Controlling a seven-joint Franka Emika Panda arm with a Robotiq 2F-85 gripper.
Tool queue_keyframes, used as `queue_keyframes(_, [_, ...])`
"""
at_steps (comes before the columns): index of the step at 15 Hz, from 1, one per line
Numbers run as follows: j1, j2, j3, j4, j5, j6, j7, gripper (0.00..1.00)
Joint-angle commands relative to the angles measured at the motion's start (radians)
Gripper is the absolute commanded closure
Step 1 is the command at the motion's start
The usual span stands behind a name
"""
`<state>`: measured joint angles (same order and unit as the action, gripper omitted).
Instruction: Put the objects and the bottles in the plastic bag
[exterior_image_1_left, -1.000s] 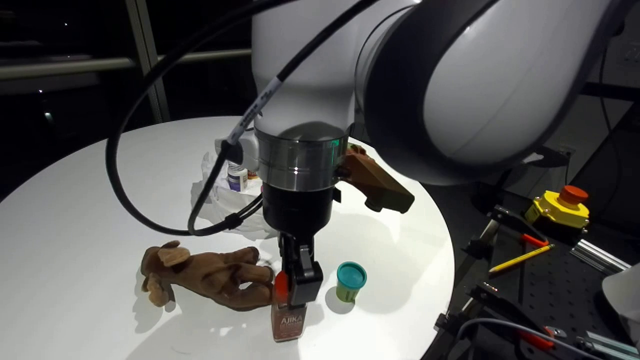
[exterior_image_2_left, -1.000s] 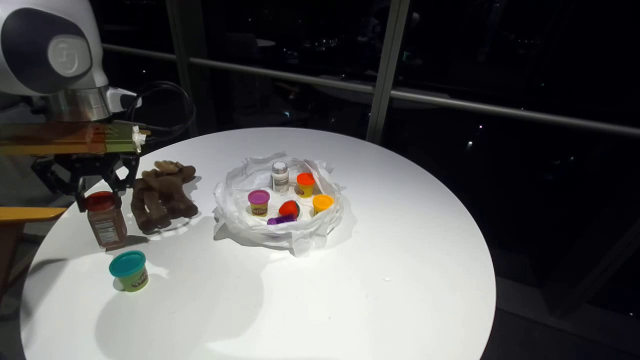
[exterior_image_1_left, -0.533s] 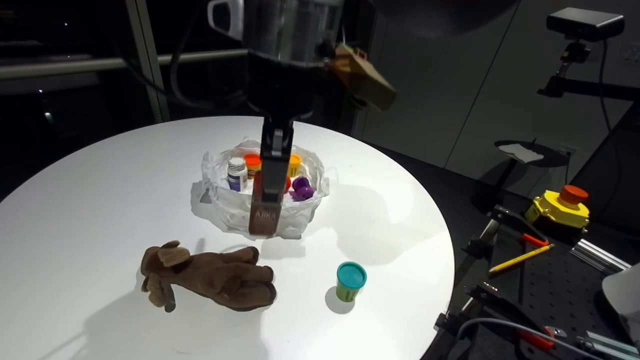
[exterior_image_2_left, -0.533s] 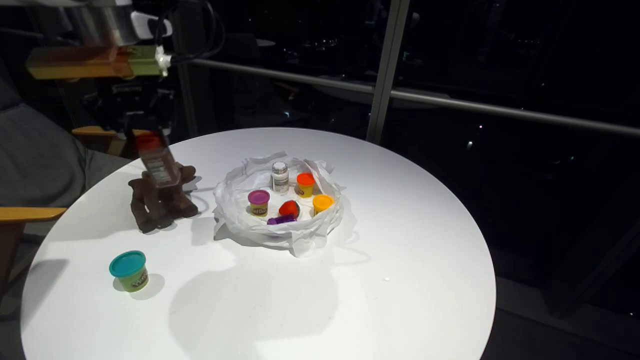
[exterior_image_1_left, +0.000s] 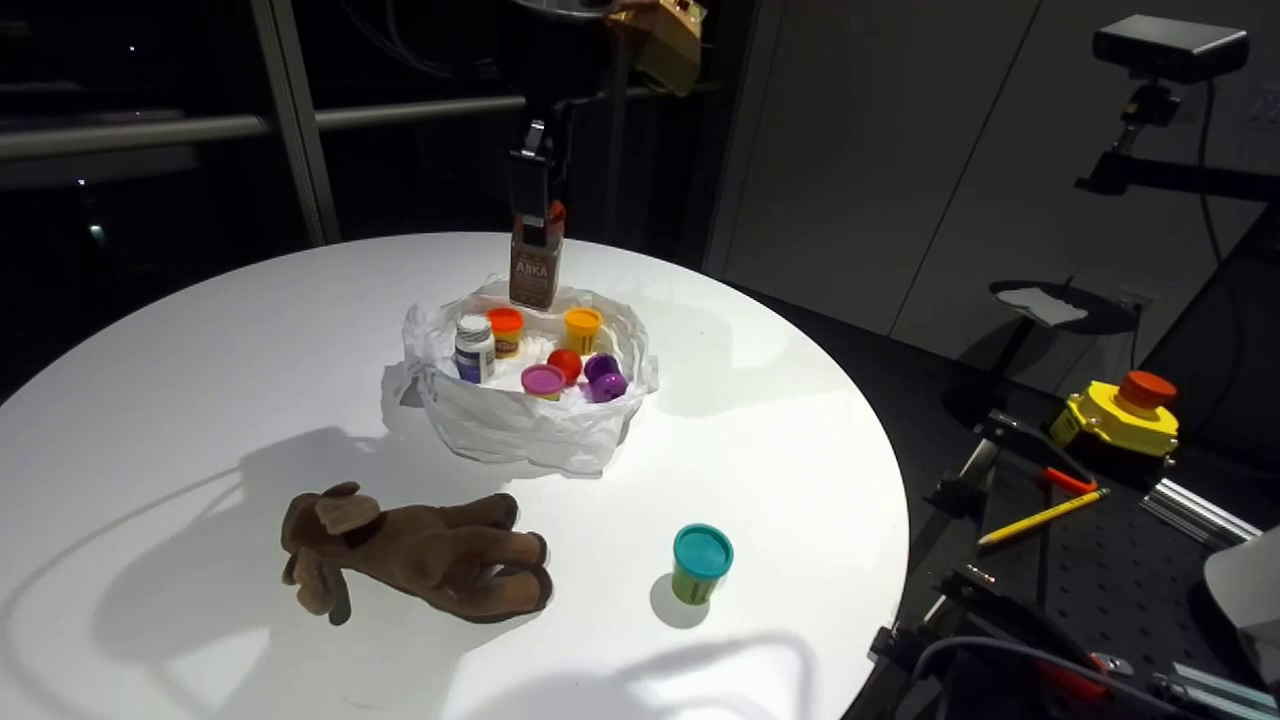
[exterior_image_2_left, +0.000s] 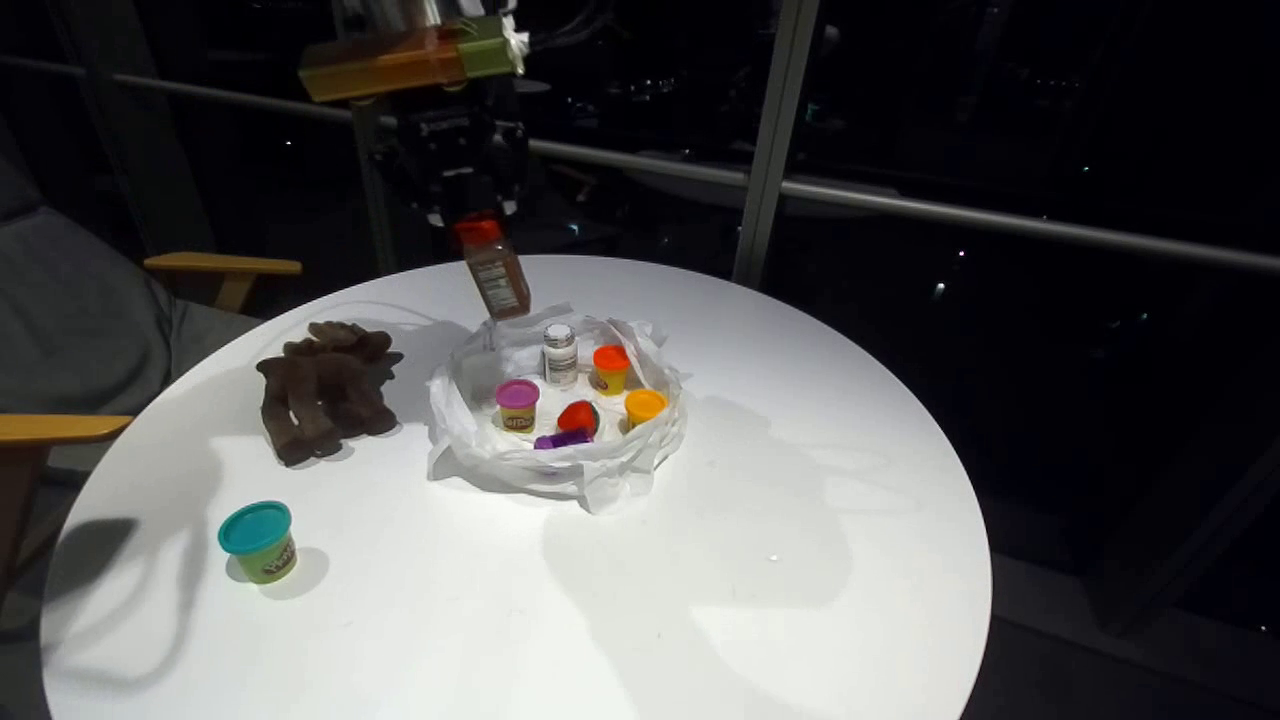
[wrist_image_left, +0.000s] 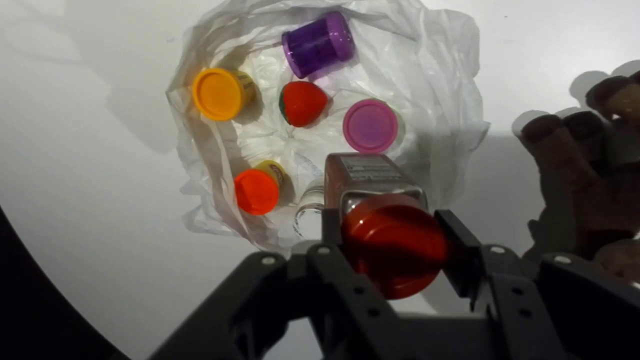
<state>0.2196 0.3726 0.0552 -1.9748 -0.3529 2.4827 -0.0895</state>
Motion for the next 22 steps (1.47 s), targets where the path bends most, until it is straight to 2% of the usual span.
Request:
queue_keyframes(1, [-0.007,0.178,-0.042,0.186,-0.037,-0.024,0.040,0.76])
queue_keyframes(4, [-0.014,0.285,-0.068,0.276,-0.018,-0.018,0.047,0.76])
queue_keyframes(11, [-0.008,0.439,-0.098,0.435,-0.001,-0.024,0.098,0.76])
queue_keyframes(19, [-0.008,0.531,-0.098,0.545,0.020,-0.065,0.111,0.76])
queue_keyframes(20, [-0.040,0.529,-0.107,0.538,0.020,-0.041,0.087,0.76])
queue_keyframes(22, [-0.059,0.544,-0.109,0.556,0.032,-0.037,0.081,0.76])
